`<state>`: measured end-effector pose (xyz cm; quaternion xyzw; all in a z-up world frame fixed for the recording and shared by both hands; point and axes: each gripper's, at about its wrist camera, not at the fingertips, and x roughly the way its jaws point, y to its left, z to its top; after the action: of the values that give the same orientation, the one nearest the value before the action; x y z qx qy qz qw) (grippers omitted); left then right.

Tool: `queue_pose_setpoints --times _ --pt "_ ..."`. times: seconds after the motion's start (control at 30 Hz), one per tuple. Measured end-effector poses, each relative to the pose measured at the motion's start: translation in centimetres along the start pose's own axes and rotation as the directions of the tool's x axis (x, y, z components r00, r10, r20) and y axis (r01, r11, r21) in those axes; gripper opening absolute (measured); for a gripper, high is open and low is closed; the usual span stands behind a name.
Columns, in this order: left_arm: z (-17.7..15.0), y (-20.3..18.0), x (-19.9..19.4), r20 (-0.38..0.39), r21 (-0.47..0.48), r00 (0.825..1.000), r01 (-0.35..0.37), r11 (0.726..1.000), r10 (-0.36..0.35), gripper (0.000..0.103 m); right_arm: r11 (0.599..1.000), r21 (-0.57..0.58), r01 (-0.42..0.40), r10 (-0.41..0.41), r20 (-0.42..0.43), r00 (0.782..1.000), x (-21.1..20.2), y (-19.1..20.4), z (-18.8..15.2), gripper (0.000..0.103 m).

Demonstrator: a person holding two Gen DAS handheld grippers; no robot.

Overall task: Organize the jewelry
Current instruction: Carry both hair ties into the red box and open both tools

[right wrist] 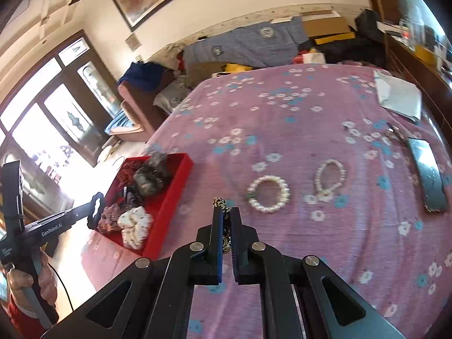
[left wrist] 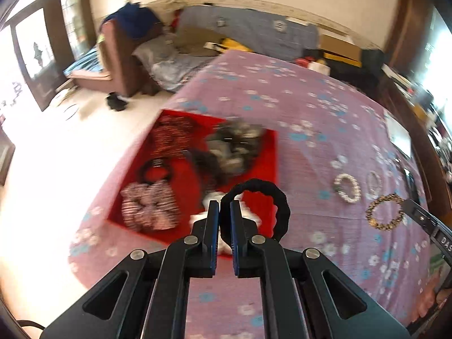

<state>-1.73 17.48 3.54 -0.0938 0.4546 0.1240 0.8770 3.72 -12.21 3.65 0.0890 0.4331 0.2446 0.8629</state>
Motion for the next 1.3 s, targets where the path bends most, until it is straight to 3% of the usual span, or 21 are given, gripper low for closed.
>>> queue_pose_setpoints --times 0.27,0.53,0.83,1.3 --pt "0.4 5.2 -0.6 0.010 -0.051 1.000 -0.023 0.998 0.023 0.007 0.997 -0.071 -0.038 0.037 -0.012 0.999 1.8 5.3 1.0 0.006" --pt "1.5 7.1 1.2 -0.007 -0.044 1.000 0.006 0.999 -0.006 0.007 0.990 -0.131 -0.058 0.051 -0.055 0.997 4.8 10.5 2.1 0.006" --pt "3.5 7.8 4.2 -0.029 0.007 0.999 0.046 0.999 -0.046 0.007 0.985 -0.166 -0.051 0.033 -0.113 0.993 8.8 14.5 2.5 0.006" --pt "5.8 7.6 5.9 0.000 0.119 0.999 -0.034 0.992 0.034 0.007 0.985 -0.171 -0.024 0.001 -0.134 0.991 11.6 17.2 3.0 0.006"
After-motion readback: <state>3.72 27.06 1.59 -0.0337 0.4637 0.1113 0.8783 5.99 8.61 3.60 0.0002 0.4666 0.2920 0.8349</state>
